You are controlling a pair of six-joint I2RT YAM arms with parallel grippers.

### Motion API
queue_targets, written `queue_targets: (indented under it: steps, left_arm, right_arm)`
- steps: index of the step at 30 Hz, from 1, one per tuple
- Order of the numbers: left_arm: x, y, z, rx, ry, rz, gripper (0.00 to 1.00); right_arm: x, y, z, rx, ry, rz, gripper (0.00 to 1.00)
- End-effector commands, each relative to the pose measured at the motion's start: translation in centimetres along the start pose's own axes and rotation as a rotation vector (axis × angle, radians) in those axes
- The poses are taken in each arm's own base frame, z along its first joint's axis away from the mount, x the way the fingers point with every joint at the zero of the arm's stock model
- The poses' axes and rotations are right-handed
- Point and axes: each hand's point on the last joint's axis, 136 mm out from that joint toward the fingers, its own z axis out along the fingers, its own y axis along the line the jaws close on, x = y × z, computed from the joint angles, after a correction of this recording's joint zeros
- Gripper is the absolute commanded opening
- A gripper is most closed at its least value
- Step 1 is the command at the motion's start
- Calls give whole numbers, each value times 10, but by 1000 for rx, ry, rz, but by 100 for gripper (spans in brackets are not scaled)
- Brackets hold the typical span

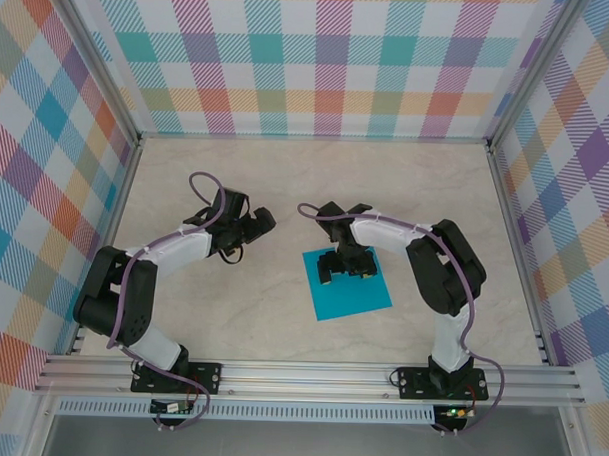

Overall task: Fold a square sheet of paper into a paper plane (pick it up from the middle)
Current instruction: First fold in half a square sheet of paper at the center of the table.

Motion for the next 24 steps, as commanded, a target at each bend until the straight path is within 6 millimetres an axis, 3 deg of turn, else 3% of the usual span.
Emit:
queue_targets:
  steps: [1,7,14,20,24]
  left_arm:
    - [5,-5,2,11,15,5,100]
    - [6,-3,2,6,16,5,100]
    - [6,-4,1,10,15,4,100]
    - [12,-5,0,31,33,-4,100]
    - [23,-11,0,99,73,-21,100]
  right_arm:
    - [20,-15,56,67,96,24,92]
    - [21,-16,56,67,93,31,88]
    - [12,-8,37,21,40,31,80]
    - [-1,17,4,-120,-25,57,55]
    - [-11,47,-30,-298,-77,68,36]
